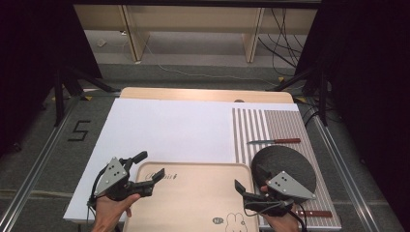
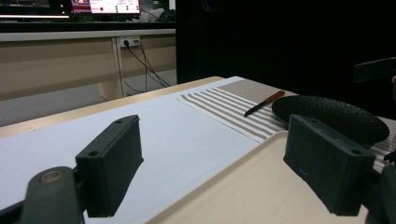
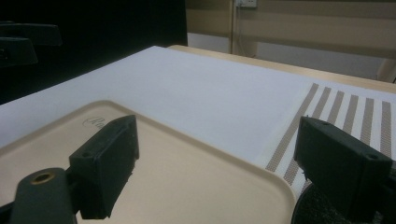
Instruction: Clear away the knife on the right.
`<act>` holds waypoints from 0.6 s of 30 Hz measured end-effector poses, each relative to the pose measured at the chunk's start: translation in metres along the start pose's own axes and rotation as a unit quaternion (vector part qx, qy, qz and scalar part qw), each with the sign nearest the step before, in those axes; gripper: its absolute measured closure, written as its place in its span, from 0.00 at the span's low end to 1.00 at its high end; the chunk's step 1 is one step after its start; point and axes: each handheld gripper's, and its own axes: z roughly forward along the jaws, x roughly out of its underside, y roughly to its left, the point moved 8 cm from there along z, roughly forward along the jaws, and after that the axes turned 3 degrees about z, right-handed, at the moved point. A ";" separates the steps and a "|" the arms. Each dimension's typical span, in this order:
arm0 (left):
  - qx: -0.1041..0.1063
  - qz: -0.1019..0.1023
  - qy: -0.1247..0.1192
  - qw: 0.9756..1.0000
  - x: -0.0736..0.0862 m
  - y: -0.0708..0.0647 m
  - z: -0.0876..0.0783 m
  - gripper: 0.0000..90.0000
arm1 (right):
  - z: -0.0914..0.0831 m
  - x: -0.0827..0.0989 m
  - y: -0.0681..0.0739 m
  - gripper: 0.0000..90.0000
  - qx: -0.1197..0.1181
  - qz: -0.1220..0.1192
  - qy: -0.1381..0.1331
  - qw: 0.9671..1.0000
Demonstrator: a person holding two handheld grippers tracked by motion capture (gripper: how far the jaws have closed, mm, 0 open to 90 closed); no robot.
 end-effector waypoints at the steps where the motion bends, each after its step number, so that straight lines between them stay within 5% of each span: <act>1: 0.000 0.003 -0.001 1.000 0.000 0.000 0.000 0.20 | 0.000 0.000 0.000 0.16 -0.002 0.000 0.000 1.000; 18: 0.004 0.004 0.001 1.000 -0.001 -0.004 0.000 0.20 | 0.000 0.001 0.000 0.16 -0.003 -0.003 0.004 1.000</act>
